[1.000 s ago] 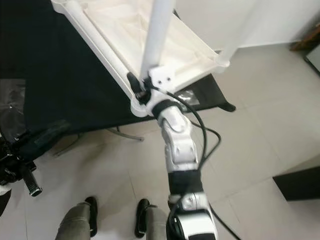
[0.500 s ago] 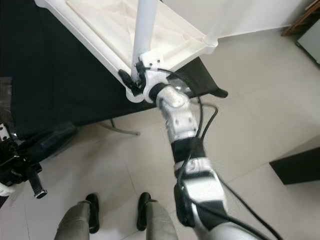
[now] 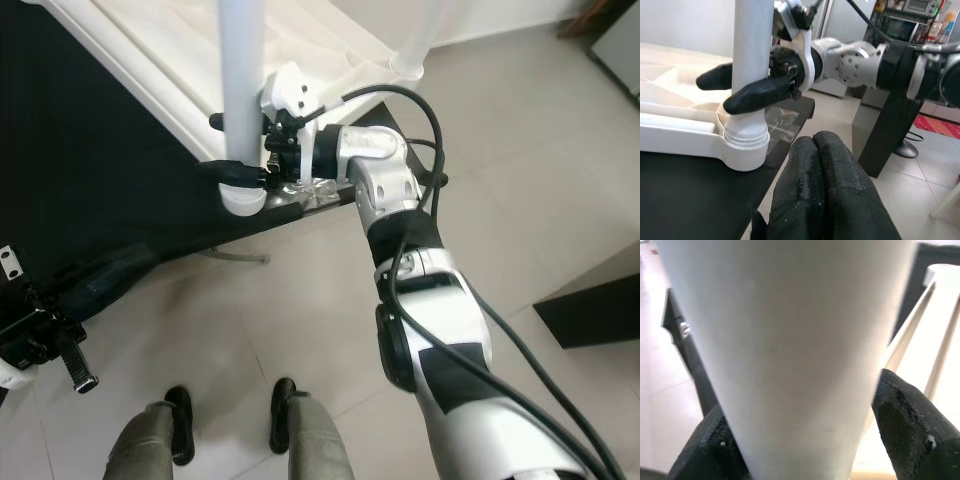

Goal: Building children table

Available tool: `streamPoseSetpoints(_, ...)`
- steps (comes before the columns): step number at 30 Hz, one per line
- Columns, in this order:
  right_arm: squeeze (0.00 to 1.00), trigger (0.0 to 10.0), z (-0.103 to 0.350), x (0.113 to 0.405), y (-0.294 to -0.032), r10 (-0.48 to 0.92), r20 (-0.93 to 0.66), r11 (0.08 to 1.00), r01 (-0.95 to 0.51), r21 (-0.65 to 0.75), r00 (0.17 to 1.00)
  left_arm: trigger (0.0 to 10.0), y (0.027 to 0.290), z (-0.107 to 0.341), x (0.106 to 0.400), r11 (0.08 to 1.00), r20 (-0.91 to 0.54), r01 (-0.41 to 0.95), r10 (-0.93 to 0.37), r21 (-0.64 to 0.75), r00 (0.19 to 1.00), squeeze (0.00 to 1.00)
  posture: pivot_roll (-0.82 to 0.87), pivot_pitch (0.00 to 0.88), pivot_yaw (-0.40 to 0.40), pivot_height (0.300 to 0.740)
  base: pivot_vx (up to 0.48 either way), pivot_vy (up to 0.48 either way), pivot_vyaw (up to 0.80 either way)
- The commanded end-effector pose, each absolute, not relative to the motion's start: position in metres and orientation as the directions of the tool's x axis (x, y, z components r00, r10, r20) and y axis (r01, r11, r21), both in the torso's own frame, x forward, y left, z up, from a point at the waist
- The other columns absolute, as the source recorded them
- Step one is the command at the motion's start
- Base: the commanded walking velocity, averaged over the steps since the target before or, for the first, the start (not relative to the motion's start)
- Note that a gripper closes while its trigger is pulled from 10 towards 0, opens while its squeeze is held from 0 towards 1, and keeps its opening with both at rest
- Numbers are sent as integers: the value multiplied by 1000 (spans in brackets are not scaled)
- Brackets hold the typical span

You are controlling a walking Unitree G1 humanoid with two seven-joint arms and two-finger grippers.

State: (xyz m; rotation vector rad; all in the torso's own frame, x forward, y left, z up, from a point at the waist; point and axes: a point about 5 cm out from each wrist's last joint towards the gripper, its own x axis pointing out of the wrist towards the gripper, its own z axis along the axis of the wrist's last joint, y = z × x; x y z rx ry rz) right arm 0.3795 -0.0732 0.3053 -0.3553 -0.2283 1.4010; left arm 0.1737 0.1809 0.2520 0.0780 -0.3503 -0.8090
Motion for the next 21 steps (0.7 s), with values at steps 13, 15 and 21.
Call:
streamPoseSetpoints(13, 0, 0, 296, 379, -80, 996, -86, 2, -947, -320, 31, 10000, 181, 252, 168, 684, 248, 698, -728, 211, 639, 0, 141, 375, -179, 740, 0, 0, 0)
streamPoseSetpoints(15, 0, 0, 295, 379, -81, 996, -83, 7, -948, -320, 35, 10000, 181, 252, 169, 684, 249, 698, -728, 211, 639, 0, 141, 375, -179, 740, 0, 0, 0)
streamPoseSetpoints(21, 0, 0, 281, 385, -88, 980, -48, 163, -922, -351, 192, 10000, 180, 251, 170, 685, 252, 698, -727, 209, 639, 0, 133, 369, -182, 740, 0, 0, 0)
